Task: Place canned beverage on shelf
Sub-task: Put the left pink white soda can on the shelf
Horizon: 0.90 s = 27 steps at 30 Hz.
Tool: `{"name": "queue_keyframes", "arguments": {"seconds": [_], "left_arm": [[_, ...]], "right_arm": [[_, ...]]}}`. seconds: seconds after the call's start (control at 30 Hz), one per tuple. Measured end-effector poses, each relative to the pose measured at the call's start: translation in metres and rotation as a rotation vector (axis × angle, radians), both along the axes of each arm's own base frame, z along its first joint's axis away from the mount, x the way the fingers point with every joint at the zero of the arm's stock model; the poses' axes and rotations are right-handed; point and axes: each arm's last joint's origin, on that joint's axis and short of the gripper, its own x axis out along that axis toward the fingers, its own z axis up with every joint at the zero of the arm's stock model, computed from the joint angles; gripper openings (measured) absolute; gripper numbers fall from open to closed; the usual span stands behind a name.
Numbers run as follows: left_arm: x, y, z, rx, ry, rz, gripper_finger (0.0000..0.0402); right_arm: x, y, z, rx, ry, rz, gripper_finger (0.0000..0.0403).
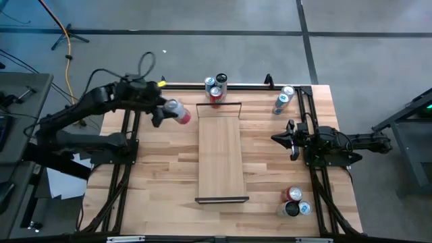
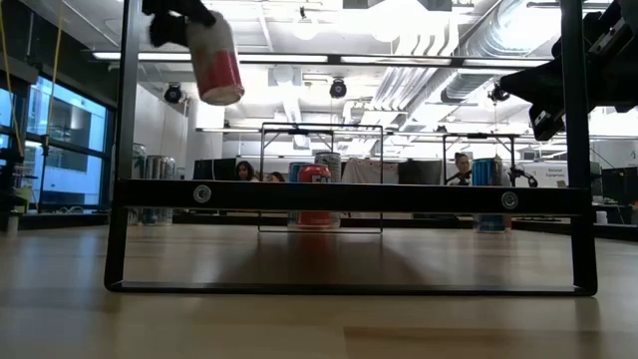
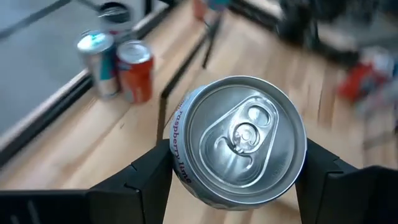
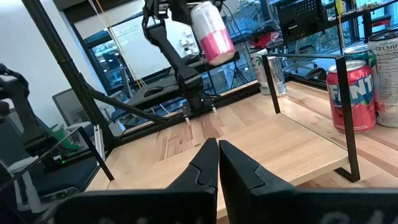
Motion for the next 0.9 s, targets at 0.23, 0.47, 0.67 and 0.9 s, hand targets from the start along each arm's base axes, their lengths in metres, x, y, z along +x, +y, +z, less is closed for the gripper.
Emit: {"name": "queue_keyframes", "arguments": {"seconds": [0.23,0.47,0.67,0.9], "left_arm": [[0.062,0.002,-0.011,0.203,0.228,-0.339,0.0209],[0.094,0.013,-0.024,0.260,0.226,-0.379,0.0209],[0.099,0.015,-0.029,0.234,0.229,-0.386,0.0209],[0.102,0.015,-0.027,0.191,0.177,-0.372,0.0209]], "right_arm": [[0.000,0.000,0.000,0.000,0.000,0.000,0.0000],[0.000,0.000,0.000,0.000,0.000,0.000,0.0000],[0.000,0.000,0.000,0.000,0.000,0.000,0.0000],[0.000,0.000,0.000,0.000,0.000,0.000,0.0000]]}}
